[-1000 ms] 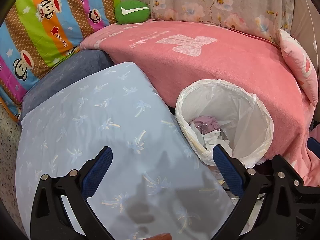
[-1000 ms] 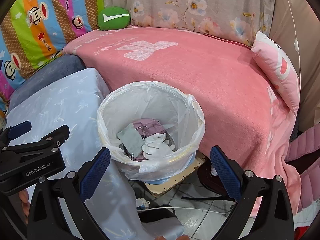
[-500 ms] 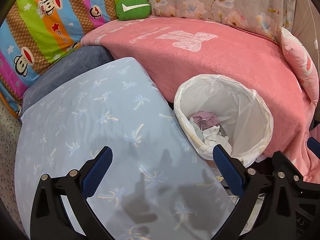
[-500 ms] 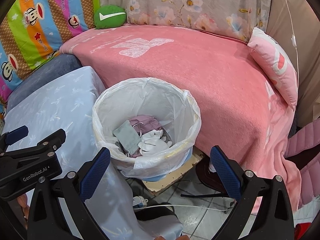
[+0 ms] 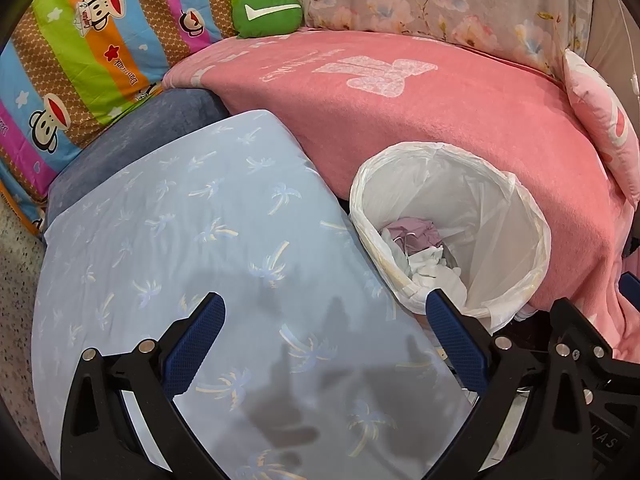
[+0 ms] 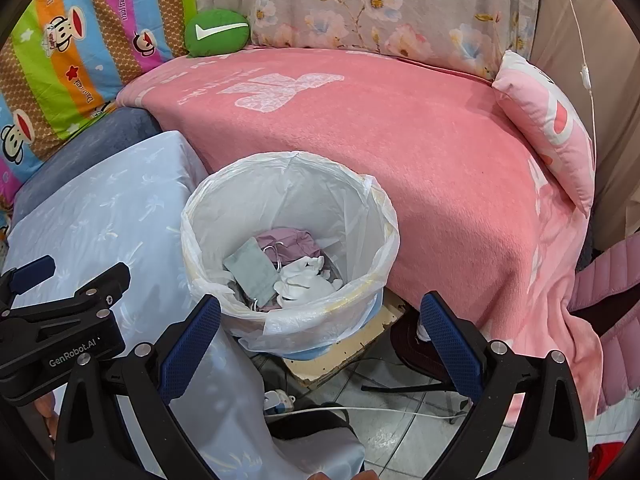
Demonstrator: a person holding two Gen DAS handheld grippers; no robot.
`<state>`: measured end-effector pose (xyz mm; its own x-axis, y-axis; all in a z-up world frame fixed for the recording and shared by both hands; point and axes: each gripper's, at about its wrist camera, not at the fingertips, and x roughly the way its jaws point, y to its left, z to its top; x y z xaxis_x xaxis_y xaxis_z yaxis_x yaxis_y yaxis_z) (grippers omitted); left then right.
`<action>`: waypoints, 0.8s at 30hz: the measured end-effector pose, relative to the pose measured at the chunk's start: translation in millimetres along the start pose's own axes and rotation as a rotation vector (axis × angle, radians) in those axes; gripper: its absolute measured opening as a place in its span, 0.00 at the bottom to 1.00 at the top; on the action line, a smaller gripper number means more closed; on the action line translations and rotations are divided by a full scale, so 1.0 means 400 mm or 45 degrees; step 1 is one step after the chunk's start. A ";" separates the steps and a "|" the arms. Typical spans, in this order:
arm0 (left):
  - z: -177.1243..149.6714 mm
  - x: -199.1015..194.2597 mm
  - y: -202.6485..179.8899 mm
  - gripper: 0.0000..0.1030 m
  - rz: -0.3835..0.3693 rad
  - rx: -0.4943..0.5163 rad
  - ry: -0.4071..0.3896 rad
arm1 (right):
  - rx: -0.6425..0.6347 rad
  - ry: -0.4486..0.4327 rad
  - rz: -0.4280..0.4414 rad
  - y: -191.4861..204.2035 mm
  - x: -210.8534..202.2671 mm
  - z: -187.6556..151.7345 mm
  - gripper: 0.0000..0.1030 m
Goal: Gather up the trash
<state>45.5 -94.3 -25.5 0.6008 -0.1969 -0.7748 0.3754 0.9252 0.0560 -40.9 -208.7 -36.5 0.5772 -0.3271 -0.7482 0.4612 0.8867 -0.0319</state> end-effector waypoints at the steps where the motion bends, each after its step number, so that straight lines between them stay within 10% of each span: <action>1: 0.000 0.000 0.000 0.93 0.002 0.000 0.001 | -0.001 0.000 0.000 0.000 0.000 0.000 0.94; 24: 0.000 0.003 0.003 0.93 0.016 -0.002 0.003 | 0.000 -0.001 0.002 0.001 0.000 0.002 0.94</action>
<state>46.6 -93.2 -26.4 0.6037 -0.1845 -0.7755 0.3665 0.9282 0.0645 -40.2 -208.7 -36.2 0.5781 -0.3263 -0.7479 0.4606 0.8871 -0.0309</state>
